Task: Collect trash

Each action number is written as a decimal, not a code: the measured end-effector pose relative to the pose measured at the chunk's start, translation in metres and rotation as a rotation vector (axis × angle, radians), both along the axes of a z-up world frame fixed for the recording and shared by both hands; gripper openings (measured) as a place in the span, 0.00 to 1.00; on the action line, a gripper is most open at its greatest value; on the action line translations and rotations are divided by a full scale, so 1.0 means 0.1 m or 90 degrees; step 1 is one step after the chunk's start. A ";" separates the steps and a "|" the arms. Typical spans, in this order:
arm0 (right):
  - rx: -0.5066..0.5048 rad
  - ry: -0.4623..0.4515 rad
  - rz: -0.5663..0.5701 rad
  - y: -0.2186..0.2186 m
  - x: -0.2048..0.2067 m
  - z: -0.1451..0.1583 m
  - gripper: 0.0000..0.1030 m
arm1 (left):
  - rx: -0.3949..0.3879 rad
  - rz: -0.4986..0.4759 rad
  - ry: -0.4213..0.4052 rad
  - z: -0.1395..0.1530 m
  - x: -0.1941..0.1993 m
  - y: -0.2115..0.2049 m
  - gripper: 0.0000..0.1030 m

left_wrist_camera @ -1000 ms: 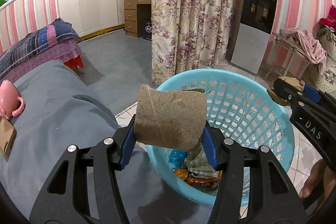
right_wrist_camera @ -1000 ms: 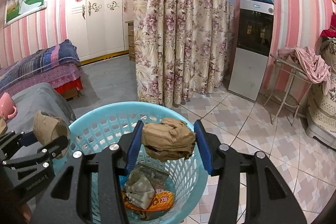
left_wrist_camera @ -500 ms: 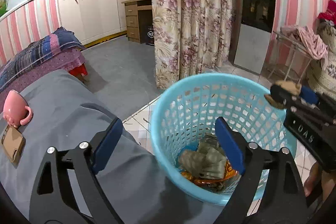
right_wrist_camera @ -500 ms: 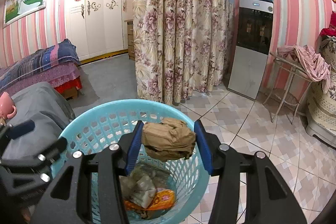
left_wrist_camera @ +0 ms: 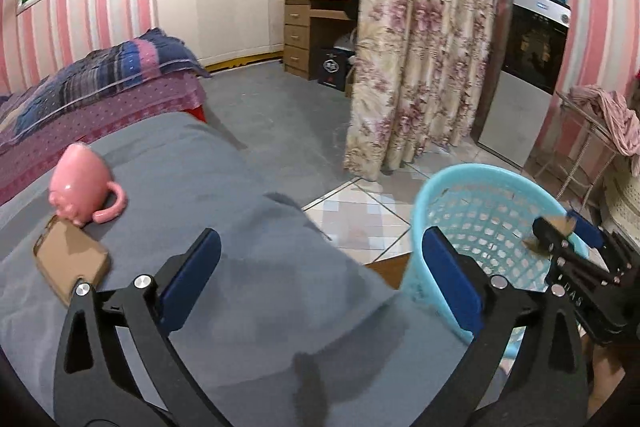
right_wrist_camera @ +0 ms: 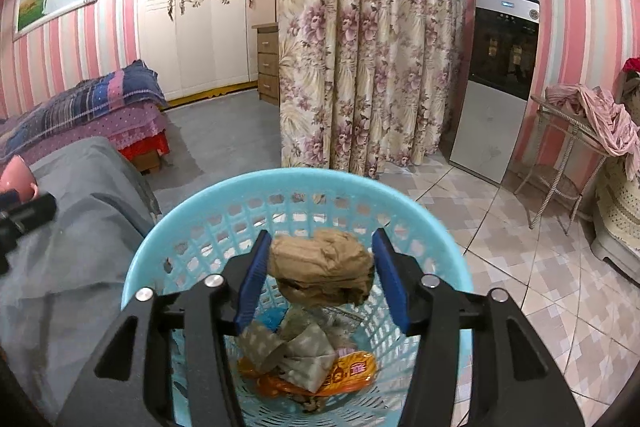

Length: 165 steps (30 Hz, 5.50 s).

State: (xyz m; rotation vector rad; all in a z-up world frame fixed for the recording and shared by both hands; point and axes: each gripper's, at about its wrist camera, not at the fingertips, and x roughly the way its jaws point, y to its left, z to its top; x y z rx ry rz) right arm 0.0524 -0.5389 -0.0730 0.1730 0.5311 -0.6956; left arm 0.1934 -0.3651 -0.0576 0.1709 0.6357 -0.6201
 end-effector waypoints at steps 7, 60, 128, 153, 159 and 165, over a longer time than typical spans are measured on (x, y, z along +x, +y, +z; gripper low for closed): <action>-0.031 0.015 -0.020 0.18 0.08 -0.04 0.95 | -0.009 0.004 0.001 0.07 0.11 0.31 0.95; -0.042 -0.064 0.263 2.96 -0.38 0.68 0.96 | 0.013 0.258 -0.065 0.34 -1.29 3.27 0.95; -0.049 -0.081 0.296 3.09 -0.33 0.61 0.96 | 0.019 0.280 -0.120 0.36 -1.43 3.26 0.95; -0.049 -0.082 0.296 3.09 -0.34 0.60 0.96 | 0.017 0.281 -0.121 0.38 -1.43 3.25 0.95; -0.049 -0.082 0.296 3.09 -0.34 0.60 0.96 | 0.016 0.281 -0.121 0.38 -1.43 3.26 0.95; -0.050 -0.082 0.295 3.10 -0.34 0.60 0.96 | 0.017 0.281 -0.121 0.38 -1.43 3.27 0.95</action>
